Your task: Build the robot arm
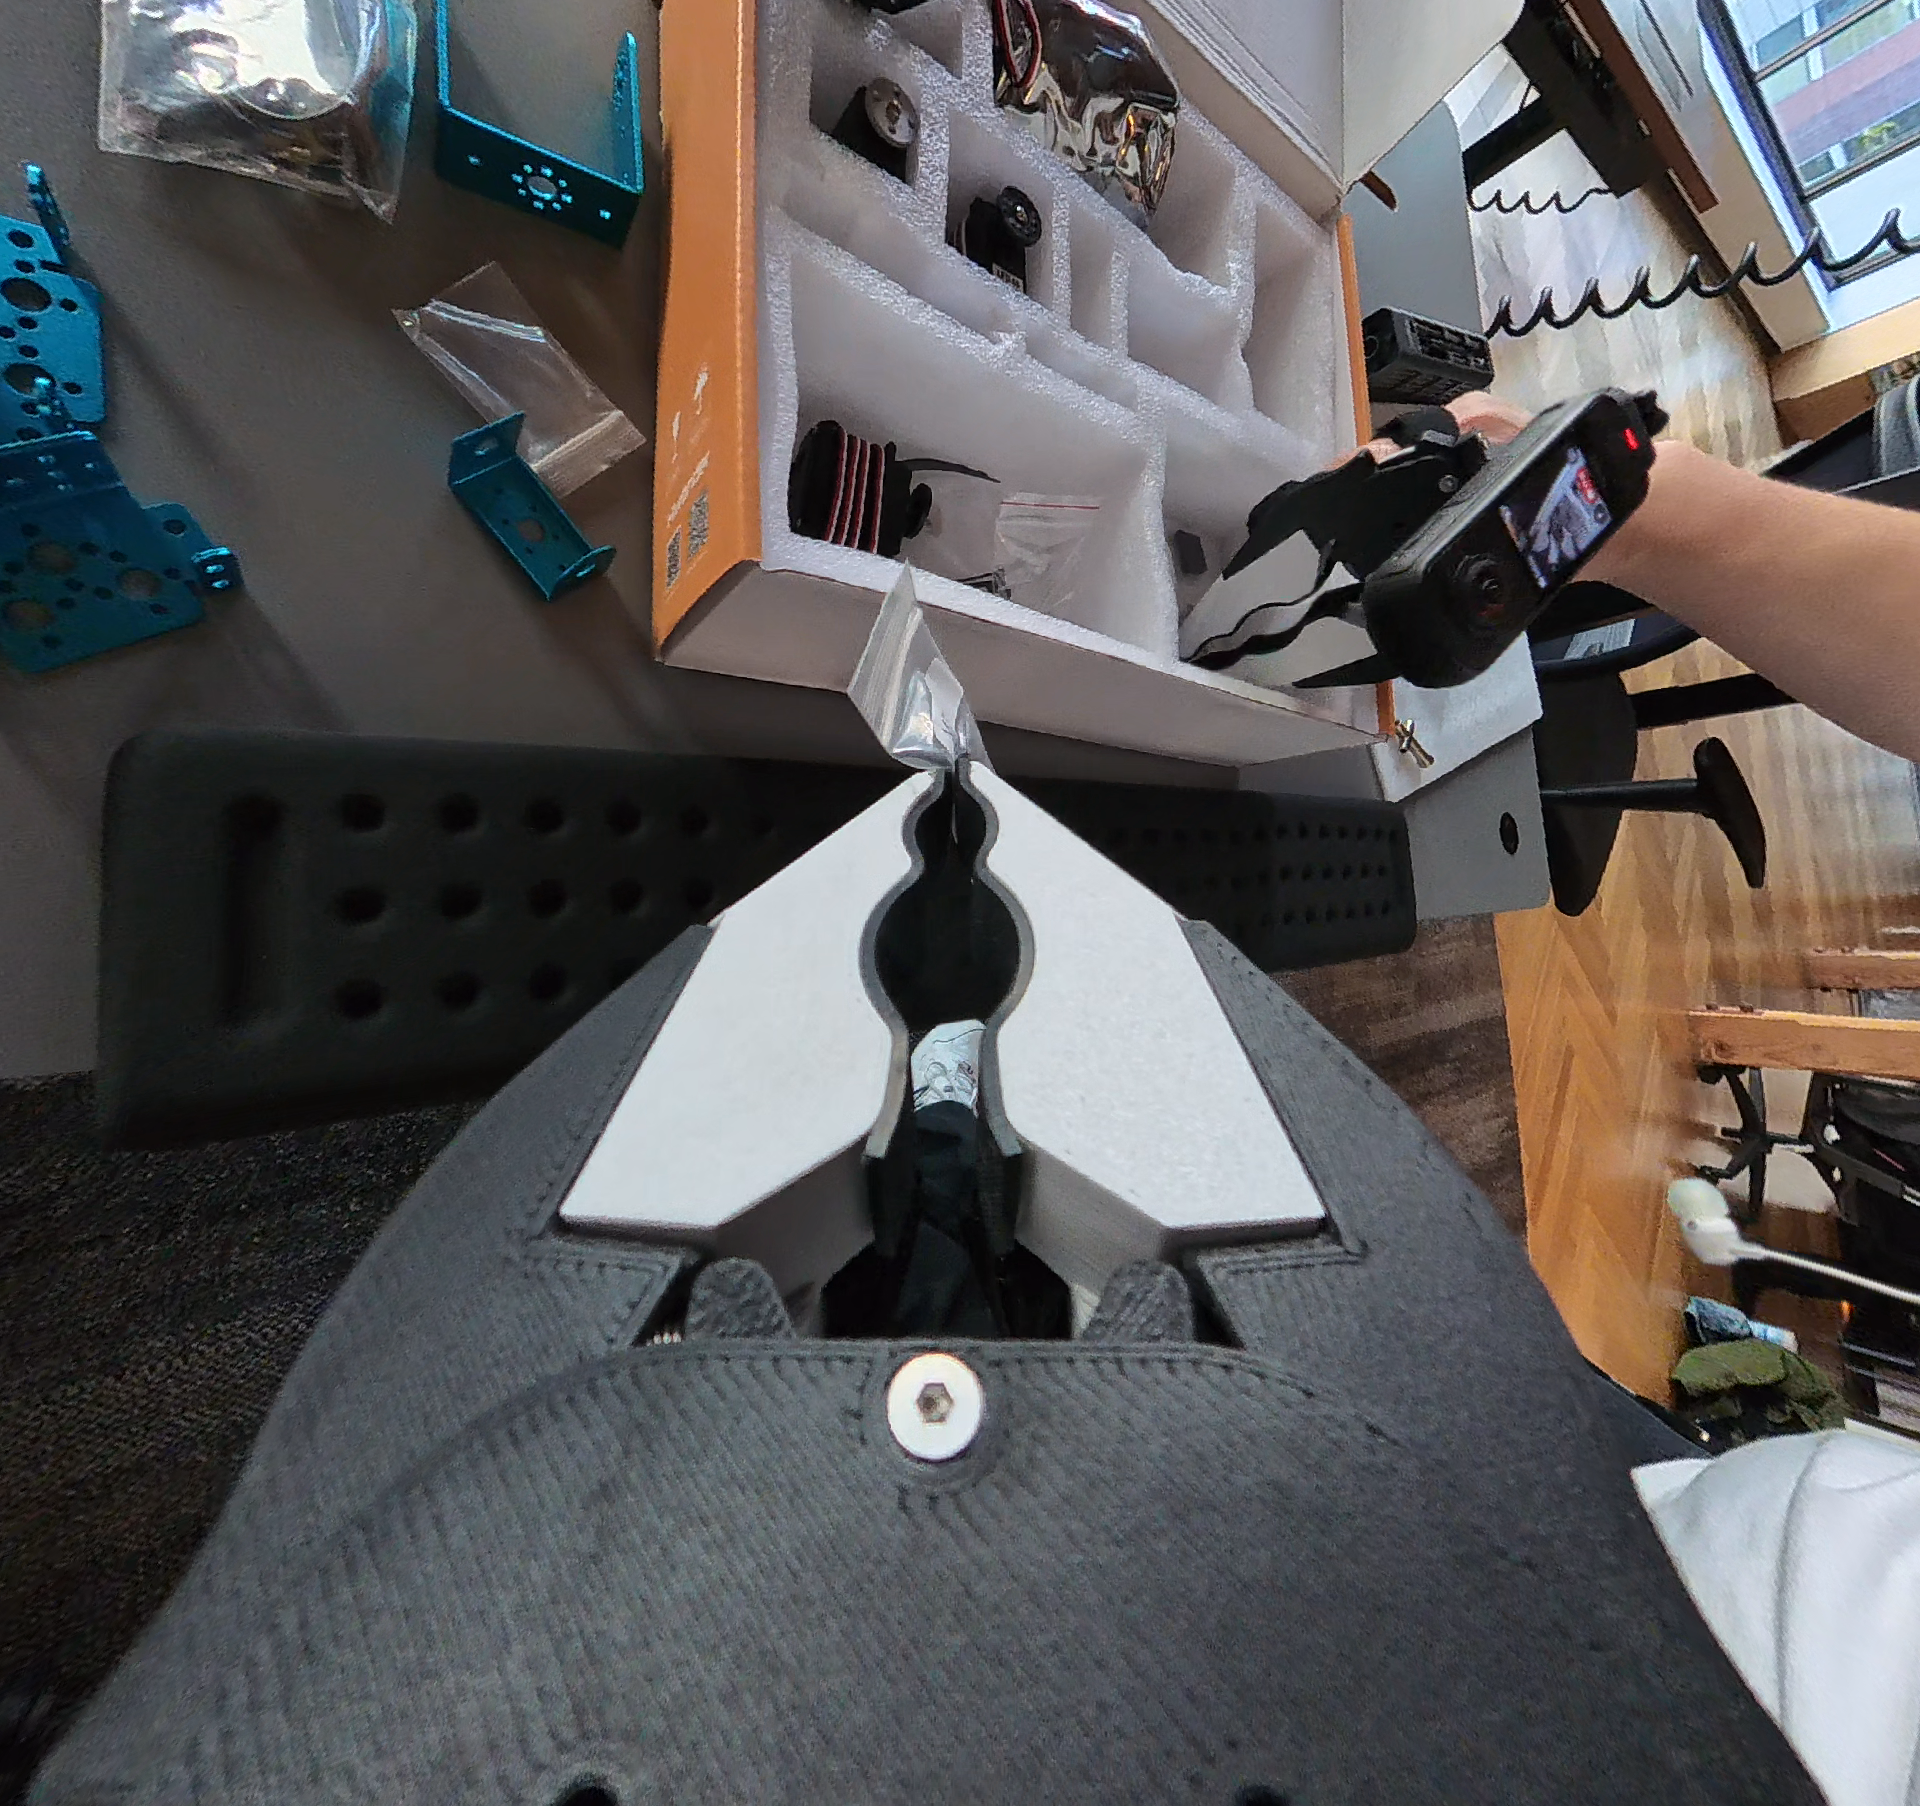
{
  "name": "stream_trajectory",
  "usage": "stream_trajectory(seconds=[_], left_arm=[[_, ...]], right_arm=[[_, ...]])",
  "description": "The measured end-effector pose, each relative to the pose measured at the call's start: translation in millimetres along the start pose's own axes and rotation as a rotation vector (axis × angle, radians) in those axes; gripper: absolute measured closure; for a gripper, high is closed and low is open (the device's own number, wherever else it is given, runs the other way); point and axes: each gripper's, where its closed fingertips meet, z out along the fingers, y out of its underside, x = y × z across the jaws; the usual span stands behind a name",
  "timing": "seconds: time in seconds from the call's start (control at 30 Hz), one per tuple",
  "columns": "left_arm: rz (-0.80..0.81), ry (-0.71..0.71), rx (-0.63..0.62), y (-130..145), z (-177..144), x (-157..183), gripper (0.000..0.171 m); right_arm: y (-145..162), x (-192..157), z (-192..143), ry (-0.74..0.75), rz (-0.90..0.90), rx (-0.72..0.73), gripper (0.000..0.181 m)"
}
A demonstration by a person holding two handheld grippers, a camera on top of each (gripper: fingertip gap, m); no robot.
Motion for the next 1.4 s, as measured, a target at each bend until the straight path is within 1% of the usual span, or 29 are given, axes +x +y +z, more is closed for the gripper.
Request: stream_trajectory(seconds=[0.1,0.23,0.27,0.3,0.37,0.53,0.63,0.7,0.77,0.87,0.93,1.0,1.1,1.23,1.33,1.4], left_arm=[[0.001,-0.002,-0.001,1,-1,0,0.171],[0.013,0.010,-0.016,1,5,6,0.171],[0.017,0.017,-0.020,1,7,9,0.171],[0.023,0.023,-0.024,1,10,12,0.171],[0.032,0.033,-0.034,1,15,17,0.171],[0.056,0.050,-0.042,-2,22,28,0.171],[0.061,0.052,-0.035,-5,21,29,0.171],[0.062,0.048,-0.033,-5,20,28,0.171],[0.056,0.047,-0.025,-6,19,26,0.171],[0.041,0.049,-0.018,-7,17,23,0.171],[0.036,0.048,-0.022,-6,18,21,0.171],[0.037,0.045,-0.025,-6,18,21,0.171],[0.048,0.039,-0.036,-5,19,21,0.171],[0.055,0.044,-0.049,-6,24,23,0.171],[0.061,0.055,-0.056,-7,29,27,0.171],[0.072,0.068,-0.065,-7,33,32,0.171]], right_arm=[[3,-4,-2,-0.009,0.045,0.008,0.181],[-2,-4,-13,-0.029,0.176,0.132,0.181],[-3,-4,-16,-0.029,0.173,0.164,0.177],[-4,-2,-16,-0.016,0.158,0.179,0.166],[-4,-5,-15,-0.043,0.117,0.159,0.158],[4,-11,-4,-0.111,-0.021,-0.010,0.144],[3,-11,-1,-0.121,-0.071,-0.039,0.136],[2,-9,1,-0.099,-0.081,-0.037,0.141],[3,-4,3,-0.033,-0.104,-0.037,0.147],[3,-3,4,0.040,-0.111,0.002,0.148],[2,-4,2,0.054,-0.093,0.034,0.154],[2,-6,0,0.050,-0.081,0.054,0.177],[1,-4,-3,0.085,-0.049,0.085,0.181],[-2,1,-14,0.154,-0.002,0.146,0.181],[-1,4,-28,0.205,0.045,0.183,0.181],[-1,8,-41,0.247,0.115,0.232,0.181]])
